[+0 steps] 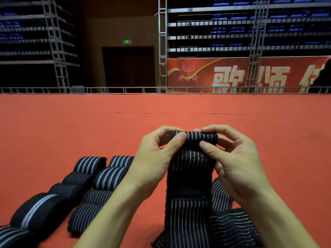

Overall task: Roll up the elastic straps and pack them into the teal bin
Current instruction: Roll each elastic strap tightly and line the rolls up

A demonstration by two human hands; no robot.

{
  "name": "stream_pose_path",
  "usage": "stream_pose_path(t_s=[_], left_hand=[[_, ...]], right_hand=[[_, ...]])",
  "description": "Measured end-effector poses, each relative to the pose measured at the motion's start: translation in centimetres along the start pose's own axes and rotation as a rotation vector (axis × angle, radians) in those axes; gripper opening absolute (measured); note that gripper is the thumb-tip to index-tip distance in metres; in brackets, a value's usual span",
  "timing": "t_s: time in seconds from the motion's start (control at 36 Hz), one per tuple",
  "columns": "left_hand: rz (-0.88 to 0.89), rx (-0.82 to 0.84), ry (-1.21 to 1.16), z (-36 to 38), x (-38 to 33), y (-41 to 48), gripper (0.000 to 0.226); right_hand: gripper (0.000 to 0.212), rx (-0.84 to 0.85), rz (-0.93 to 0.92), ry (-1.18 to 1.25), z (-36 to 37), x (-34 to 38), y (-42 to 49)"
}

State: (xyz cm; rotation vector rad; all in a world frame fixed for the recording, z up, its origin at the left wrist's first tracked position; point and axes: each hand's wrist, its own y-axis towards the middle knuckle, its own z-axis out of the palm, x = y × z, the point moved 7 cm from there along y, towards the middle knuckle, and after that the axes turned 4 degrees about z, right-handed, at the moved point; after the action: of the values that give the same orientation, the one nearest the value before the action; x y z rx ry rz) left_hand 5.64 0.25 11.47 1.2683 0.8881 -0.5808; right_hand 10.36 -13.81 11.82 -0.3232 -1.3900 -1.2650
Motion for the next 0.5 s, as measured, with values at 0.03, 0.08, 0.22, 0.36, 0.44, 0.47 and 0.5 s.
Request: stream_pose_path(t_s=[0.03, 0.08, 0.22, 0.36, 0.44, 0.47, 0.5], left_hand=[[0.007, -0.003, -0.008, -0.1, 0.0, 0.0, 0.017], [0.02, -0.015, -0.041, -0.2, -0.2, 0.0, 0.016], [0.115, -0.041, -0.008, -0.4, -1.2, -0.3, 0.03], [0.184, -0.039, 0.095, -0.2, -1.3, -0.3, 0.033], [0.156, -0.039, 0.091, -0.2, -1.1, -0.3, 0.034], [0.124, -0.025, 0.069, -0.1, -0.9, -0.2, 0.035], [0.086, -0.005, 0.044, 0.0, -0.6, -0.2, 0.032]], right_hand=[[0.033, -0.001, 0.005, 0.016, 0.0, 0.0, 0.0], [0.027, -0.003, 0.038, 0.063, -0.2, -0.2, 0.1], [0.04, 0.018, 0.126, 0.072, -0.1, -0.4, 0.0], [0.031, -0.016, 0.116, -0.028, -0.1, -0.5, 0.0], [0.027, -0.025, 0.083, -0.037, -0.4, -0.4, 0.1], [0.027, -0.028, 0.069, -0.039, -0.4, -0.3, 0.1], [0.027, -0.032, 0.055, -0.05, -0.5, -0.3, 0.1]])
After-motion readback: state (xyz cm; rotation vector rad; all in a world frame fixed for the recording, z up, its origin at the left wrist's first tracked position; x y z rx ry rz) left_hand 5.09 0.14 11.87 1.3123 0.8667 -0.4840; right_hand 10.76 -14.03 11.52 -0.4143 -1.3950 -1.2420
